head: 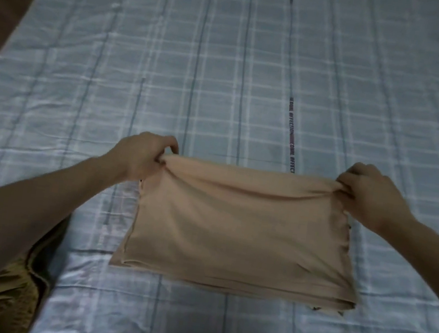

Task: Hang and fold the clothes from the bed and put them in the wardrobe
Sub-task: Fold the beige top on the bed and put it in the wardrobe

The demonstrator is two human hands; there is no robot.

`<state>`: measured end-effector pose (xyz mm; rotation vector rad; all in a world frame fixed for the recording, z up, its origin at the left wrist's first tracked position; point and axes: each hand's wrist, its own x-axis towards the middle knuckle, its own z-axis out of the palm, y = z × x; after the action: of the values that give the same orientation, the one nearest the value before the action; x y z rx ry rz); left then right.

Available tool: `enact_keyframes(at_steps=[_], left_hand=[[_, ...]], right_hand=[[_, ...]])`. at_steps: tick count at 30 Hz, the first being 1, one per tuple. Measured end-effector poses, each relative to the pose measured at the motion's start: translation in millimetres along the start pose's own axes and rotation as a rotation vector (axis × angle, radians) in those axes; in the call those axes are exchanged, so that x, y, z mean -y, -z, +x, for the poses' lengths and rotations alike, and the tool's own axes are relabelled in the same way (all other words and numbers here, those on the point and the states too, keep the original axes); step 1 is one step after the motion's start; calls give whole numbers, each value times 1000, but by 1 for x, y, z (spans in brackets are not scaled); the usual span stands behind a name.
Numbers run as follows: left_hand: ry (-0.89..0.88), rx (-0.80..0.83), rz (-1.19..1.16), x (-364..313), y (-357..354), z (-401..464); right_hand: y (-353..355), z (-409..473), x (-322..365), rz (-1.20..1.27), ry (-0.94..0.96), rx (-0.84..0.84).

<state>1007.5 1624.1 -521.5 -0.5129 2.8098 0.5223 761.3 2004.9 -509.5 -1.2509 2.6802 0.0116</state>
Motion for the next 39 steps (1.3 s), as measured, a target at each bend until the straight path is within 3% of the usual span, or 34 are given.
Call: enact_keyframes(at_steps=[3,6,11,15,18,23,27,30,34,39], left_hand=[[-271,-94,-26,0,2,-48],[-496,-124,155,3,-1,-92],[-608,-78,314,-4,-30,-145],[-520,66,340,-3,-71,-163],[-457,86,247,-10,-71,-165],[-358,-144,-23,-56,-74,-150],[-200,-112,34,-92,-108,-127],[-107,-39,87,-82,-130,-118],[-138,1,155,-69,-138,-113],[-168,-93,170,-83,-129,-112]], right_hand=[[10,-38,-7,93,131,-86],[17,-73,-7,98,242,-156],[-2,-131,-5,11,379,-102],[-32,-163,3,-110,415,83],[-30,-165,17,-80,307,198],[-21,-131,80,91,56,-105],[-50,-111,140,150,-15,-23],[-75,-114,129,106,-103,134],[-78,-112,95,51,-40,214],[-62,-115,26,64,-122,338]])
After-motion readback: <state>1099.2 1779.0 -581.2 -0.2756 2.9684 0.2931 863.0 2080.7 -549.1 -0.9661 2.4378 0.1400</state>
